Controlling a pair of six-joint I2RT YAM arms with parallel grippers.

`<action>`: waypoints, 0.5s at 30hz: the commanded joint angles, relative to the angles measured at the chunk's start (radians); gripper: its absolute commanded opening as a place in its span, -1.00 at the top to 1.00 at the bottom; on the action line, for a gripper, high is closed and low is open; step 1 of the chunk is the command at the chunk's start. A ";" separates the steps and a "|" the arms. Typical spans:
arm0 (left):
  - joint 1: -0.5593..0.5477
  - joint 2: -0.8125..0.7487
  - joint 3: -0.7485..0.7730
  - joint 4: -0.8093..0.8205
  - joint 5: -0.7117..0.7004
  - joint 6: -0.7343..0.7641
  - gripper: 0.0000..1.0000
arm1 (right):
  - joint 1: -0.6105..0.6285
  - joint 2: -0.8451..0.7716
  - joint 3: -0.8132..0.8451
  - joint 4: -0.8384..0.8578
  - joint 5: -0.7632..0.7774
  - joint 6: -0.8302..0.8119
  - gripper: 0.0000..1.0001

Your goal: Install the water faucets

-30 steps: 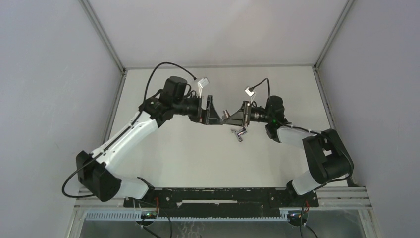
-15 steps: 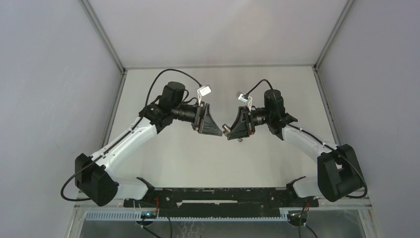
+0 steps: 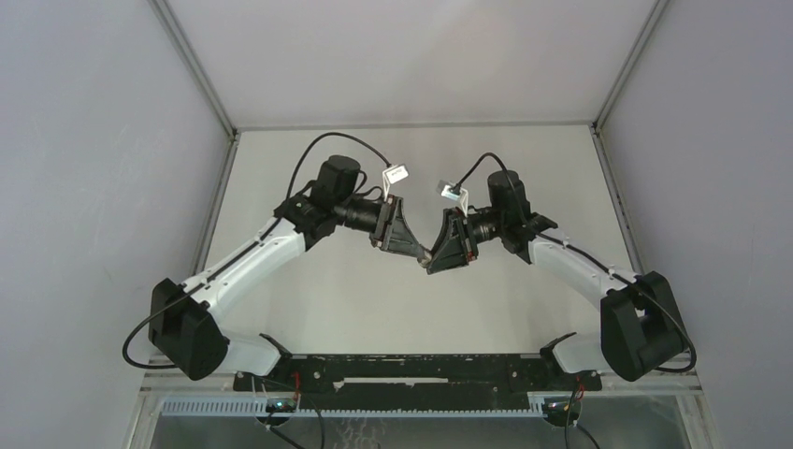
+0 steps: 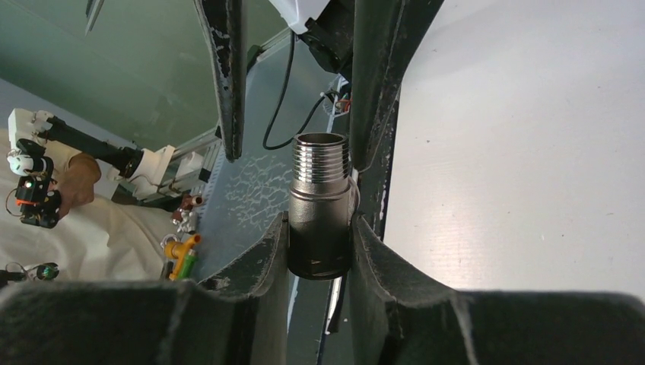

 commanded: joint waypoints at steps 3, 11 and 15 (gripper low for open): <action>-0.016 0.000 0.024 0.014 0.026 0.004 0.09 | 0.012 0.009 0.054 -0.008 -0.026 -0.042 1.00; -0.026 0.018 0.032 0.013 0.015 0.001 0.68 | 0.020 0.010 0.056 -0.029 -0.014 -0.058 1.00; -0.023 0.027 0.049 -0.045 -0.058 0.025 1.00 | 0.021 0.007 0.056 -0.073 0.008 -0.069 1.00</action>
